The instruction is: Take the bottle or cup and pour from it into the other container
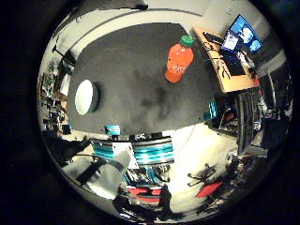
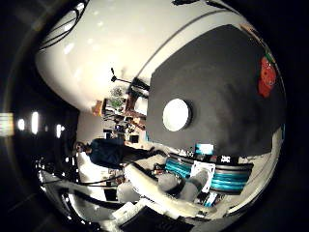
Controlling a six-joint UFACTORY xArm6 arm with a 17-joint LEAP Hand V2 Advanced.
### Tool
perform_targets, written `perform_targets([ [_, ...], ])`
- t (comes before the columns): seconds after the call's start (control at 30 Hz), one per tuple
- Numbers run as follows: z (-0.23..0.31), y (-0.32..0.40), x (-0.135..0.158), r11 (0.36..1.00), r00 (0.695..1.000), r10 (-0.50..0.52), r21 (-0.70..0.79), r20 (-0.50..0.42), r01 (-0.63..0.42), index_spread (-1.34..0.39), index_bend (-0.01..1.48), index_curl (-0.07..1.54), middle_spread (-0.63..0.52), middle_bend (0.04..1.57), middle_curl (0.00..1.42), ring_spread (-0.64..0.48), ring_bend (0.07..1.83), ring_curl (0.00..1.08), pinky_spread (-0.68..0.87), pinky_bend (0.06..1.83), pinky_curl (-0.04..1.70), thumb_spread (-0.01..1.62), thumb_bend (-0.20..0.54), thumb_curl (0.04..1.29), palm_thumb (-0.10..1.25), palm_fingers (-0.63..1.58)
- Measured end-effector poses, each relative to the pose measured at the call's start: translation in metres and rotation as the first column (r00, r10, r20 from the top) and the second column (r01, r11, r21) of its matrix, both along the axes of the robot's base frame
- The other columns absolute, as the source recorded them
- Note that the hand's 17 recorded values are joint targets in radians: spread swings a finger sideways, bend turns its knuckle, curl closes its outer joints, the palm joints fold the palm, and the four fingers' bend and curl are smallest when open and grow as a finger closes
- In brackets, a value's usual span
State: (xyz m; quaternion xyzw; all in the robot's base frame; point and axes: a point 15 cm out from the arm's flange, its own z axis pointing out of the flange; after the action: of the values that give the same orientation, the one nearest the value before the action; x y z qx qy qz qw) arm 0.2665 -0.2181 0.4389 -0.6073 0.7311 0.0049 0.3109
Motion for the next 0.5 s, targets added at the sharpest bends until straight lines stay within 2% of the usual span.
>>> perform_targets([
  [0.2, 0.007, -0.046, 0.011, 0.996, 0.996, -0.068, 0.057, 0.065, 0.064, -0.3, 0.15, 0.25, 0.02, 0.24, 0.36, 0.14, 0.4, 0.25, 0.41, 0.83, 0.0, 0.89, -0.032, 0.29, 0.21, 0.17],
  [0.33, 0.005, -0.079, 0.007, 0.988, 0.986, -0.131, 0.095, 0.1, 0.121, -0.3, 0.15, 0.25, 0.03, 0.25, 0.36, 0.14, 0.42, 0.25, 0.41, 0.85, 0.0, 0.89, -0.033, 0.29, 0.21, 0.16],
  [0.5, -0.003, -0.119, 0.022, 0.979, 0.968, -0.145, 0.171, 0.204, 0.11, -0.27, 0.16, 0.26, 0.03, 0.26, 0.35, 0.15, 0.42, 0.25, 0.41, 0.86, 0.0, 0.9, -0.03, 0.29, 0.23, 0.14],
])
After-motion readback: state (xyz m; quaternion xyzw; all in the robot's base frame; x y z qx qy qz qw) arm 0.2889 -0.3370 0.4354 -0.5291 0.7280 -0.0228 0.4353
